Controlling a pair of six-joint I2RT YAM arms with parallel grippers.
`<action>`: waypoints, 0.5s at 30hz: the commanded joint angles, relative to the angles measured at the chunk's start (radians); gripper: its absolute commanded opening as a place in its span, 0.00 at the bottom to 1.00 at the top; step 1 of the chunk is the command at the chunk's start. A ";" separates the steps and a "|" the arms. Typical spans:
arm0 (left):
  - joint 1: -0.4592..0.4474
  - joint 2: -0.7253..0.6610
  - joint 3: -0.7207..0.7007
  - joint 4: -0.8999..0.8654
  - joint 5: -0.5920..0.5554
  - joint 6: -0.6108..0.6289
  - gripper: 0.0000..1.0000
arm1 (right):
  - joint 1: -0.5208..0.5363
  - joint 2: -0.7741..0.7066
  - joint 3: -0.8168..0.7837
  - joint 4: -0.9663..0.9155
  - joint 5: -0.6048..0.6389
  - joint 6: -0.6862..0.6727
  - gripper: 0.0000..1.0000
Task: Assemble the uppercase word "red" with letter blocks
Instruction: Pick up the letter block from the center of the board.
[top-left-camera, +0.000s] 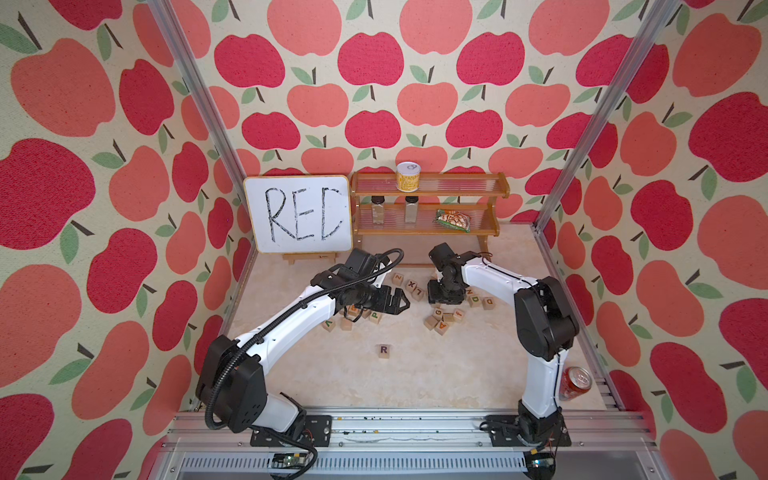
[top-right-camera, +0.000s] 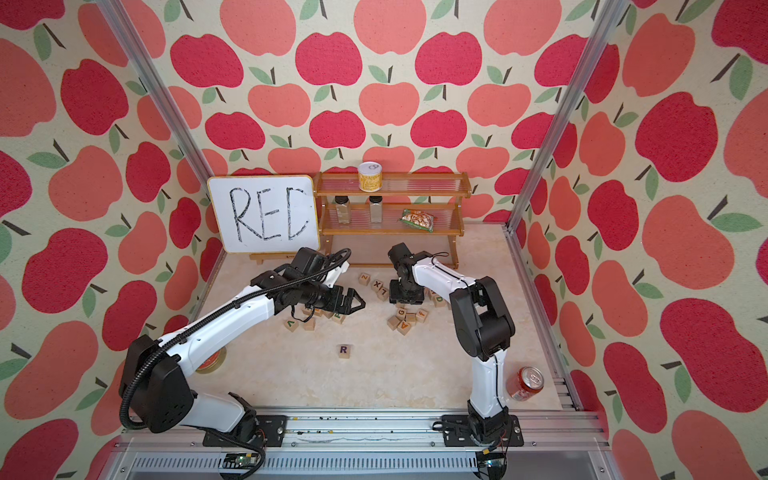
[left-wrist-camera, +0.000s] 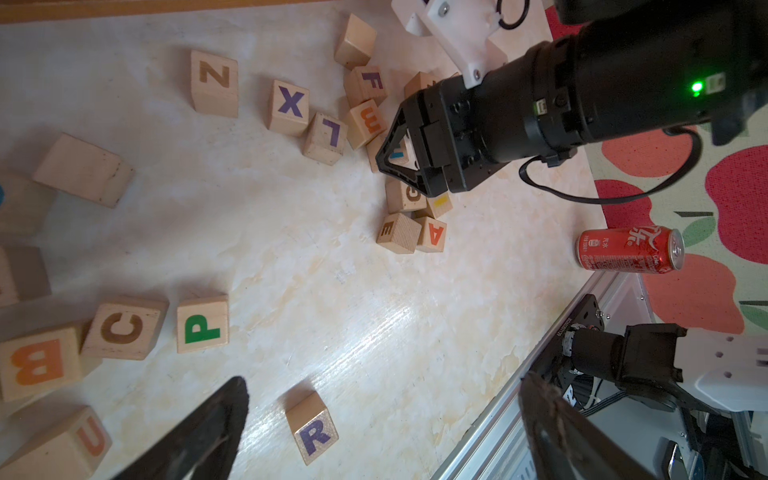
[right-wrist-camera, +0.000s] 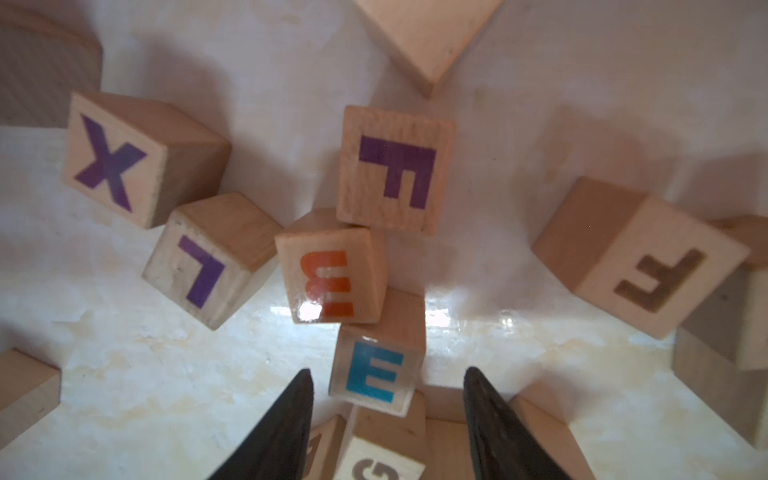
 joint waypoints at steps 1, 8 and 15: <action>0.009 0.017 0.013 0.008 0.023 0.028 0.99 | -0.006 0.025 0.034 -0.013 -0.005 0.021 0.55; 0.016 0.016 0.005 0.004 0.038 0.029 0.99 | -0.006 0.054 0.040 -0.016 -0.006 0.029 0.42; 0.026 0.015 -0.001 0.007 0.048 0.027 0.99 | -0.007 0.068 0.052 -0.030 -0.002 0.032 0.23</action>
